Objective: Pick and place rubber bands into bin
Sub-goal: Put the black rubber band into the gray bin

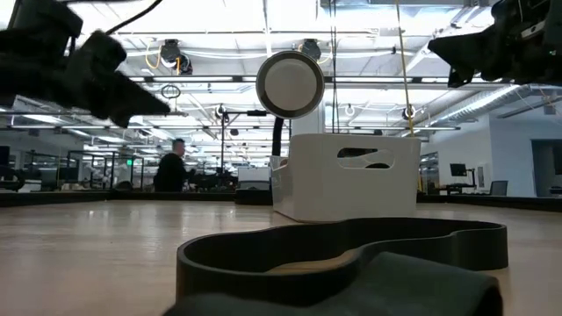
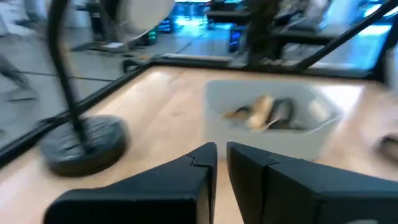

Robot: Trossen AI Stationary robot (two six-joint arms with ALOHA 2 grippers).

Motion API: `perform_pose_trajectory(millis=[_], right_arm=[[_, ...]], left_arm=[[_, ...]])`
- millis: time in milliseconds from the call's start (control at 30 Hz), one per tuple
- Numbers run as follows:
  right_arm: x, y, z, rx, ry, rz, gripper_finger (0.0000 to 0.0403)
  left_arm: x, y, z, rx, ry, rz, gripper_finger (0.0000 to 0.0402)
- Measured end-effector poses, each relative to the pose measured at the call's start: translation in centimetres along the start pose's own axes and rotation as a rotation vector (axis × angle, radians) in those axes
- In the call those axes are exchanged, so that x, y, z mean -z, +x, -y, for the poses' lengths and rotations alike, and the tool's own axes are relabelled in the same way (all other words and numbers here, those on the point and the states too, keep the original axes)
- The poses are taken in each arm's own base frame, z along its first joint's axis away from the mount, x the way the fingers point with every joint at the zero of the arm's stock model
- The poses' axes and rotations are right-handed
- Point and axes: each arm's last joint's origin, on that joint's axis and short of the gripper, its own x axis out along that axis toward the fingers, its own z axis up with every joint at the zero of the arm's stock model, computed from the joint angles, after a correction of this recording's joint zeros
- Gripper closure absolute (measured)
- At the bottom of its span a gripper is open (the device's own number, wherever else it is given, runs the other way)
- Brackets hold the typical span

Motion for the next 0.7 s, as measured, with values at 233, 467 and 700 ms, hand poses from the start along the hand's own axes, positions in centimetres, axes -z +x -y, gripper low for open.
perform_pose_trajectory(millis=[233,467,700], right_arm=[[0.2,0.0,0.0,-0.002,-0.015,-0.015,0.0403],[-0.1,0.0,0.0,0.0,-0.01,0.007,0.0403],[-0.1,0.0,0.0,0.0,-0.005,0.007,0.0403]], left_arm=[[-6.4,1.8,3.3,0.122,0.019,-0.085,0.0396],[-10.9,6.7,9.7,0.192,0.05,-0.282,0.0393],[-9.9,11.9,16.3,0.27,0.064,-0.464,0.0372]])
